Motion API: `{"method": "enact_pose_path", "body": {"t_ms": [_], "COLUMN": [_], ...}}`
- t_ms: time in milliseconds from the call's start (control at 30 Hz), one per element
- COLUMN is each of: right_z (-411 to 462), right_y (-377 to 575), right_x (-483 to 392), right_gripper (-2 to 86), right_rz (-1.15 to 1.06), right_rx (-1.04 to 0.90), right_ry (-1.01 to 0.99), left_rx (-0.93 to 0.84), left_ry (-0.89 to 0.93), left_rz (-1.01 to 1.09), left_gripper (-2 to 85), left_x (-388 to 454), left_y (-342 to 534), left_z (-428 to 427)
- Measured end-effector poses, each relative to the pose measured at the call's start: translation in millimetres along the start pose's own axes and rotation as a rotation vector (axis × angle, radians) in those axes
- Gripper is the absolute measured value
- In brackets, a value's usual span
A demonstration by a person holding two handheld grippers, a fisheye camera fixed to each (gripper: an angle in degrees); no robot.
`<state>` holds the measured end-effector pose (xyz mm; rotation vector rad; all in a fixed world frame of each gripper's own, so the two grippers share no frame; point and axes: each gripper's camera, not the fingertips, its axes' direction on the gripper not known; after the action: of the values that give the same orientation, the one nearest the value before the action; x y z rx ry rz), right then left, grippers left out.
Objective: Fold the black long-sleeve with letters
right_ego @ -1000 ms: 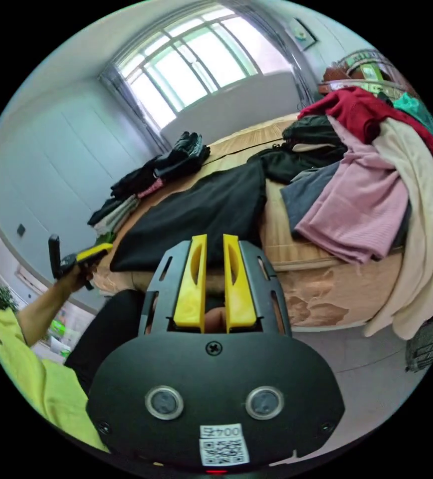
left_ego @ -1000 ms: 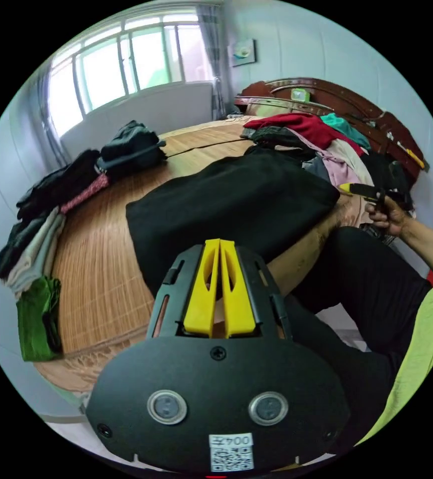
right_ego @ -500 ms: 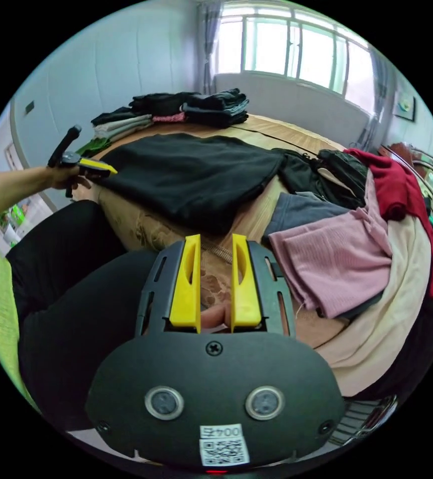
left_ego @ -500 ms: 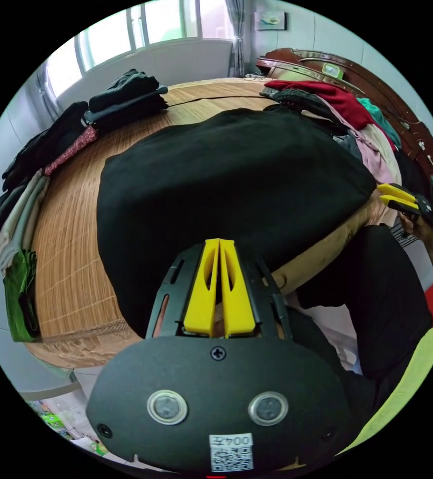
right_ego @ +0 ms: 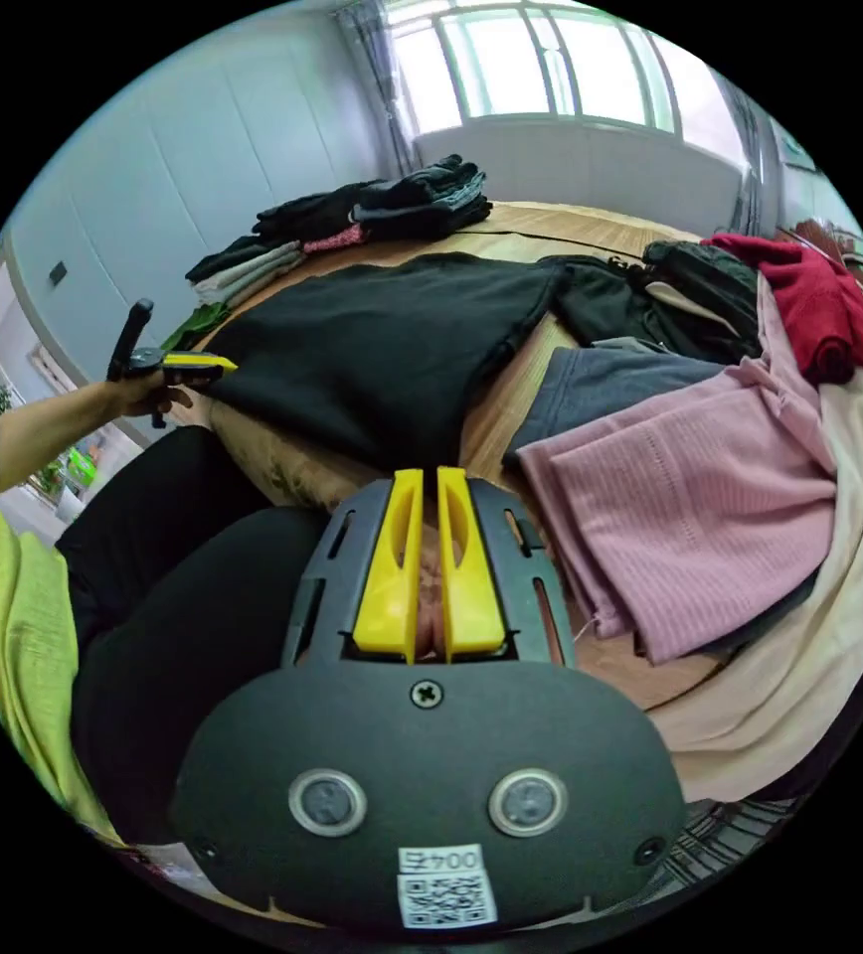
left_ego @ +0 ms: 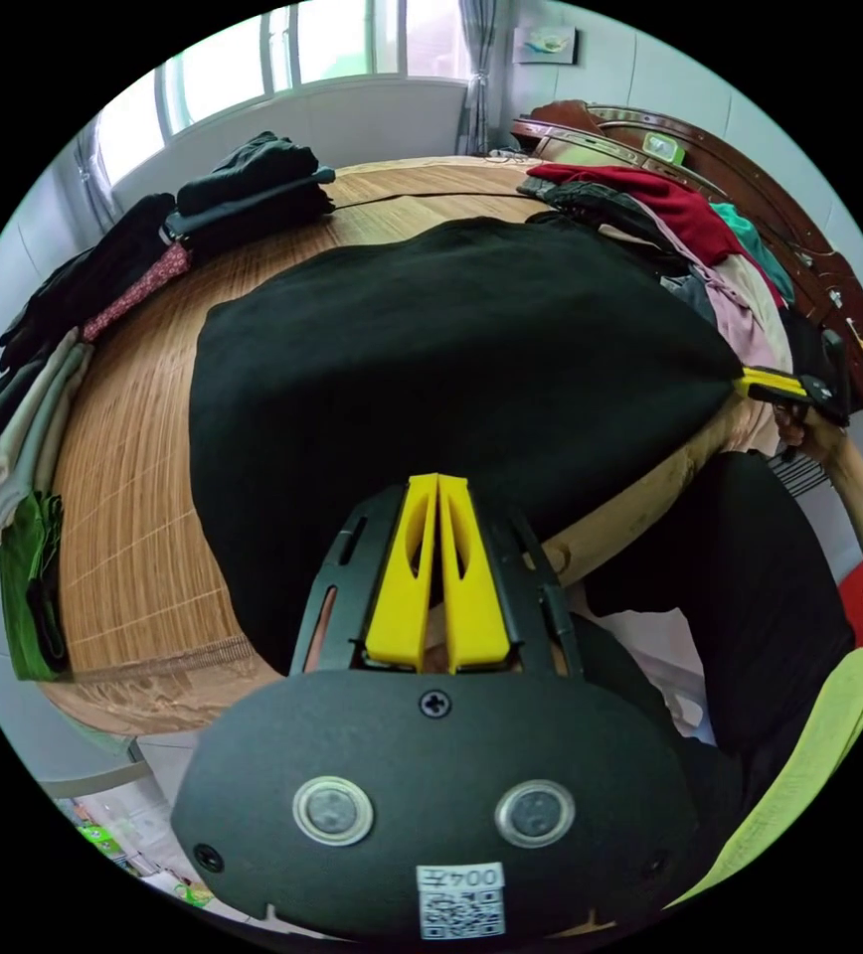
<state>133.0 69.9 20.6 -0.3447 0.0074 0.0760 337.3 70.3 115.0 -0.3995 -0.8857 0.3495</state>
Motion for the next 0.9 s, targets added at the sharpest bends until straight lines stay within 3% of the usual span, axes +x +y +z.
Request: {"method": "enact_pose_path", "body": {"t_ms": [167, 333, 433, 467, 567, 667, 900], "right_z": [-21.6, -24.4, 29.3, 61.4, 65.5, 67.4, 81.2], "right_y": [-6.2, -49.0, -85.8, -92.1, -92.1, -97.4, -115.7], "right_x": [-3.1, -62.6, -76.8, -69.0, -45.5, -27.6, -43.4], "right_gripper": [0.4, 0.6, 4.2, 4.4, 3.9, 3.4, 3.0], "right_rz": [0.258, 0.21, 0.174, 0.193, 0.287, 0.342, 0.297], "right_rx": [-0.001, 0.147, -0.038, -0.19, -0.128, -0.152, -0.195], "right_ry": [0.18, 0.184, 0.191, 0.24, 0.145, 0.055, 0.15], "left_rx": [0.003, 0.027, 0.02, 0.062, 0.196, 0.115, 0.038], "left_ry": [-0.013, 0.006, 0.1, 0.129, 0.119, 0.047, -0.093], "left_rz": [0.017, -0.022, -0.084, -0.108, -0.075, 0.005, 0.102], "left_gripper": [0.2, 0.4, 0.8, 1.2, 2.9, 5.2, 6.2], "left_x": [-8.4, -20.2, -40.4, -50.4, -74.5, -96.8, -95.7], "left_y": [2.8, 9.8, 12.5, 19.5, 60.0, 114.4, 174.9], "left_z": [-0.7, -1.8, -14.9, -30.4, -76.1, -81.7, -47.3]}}
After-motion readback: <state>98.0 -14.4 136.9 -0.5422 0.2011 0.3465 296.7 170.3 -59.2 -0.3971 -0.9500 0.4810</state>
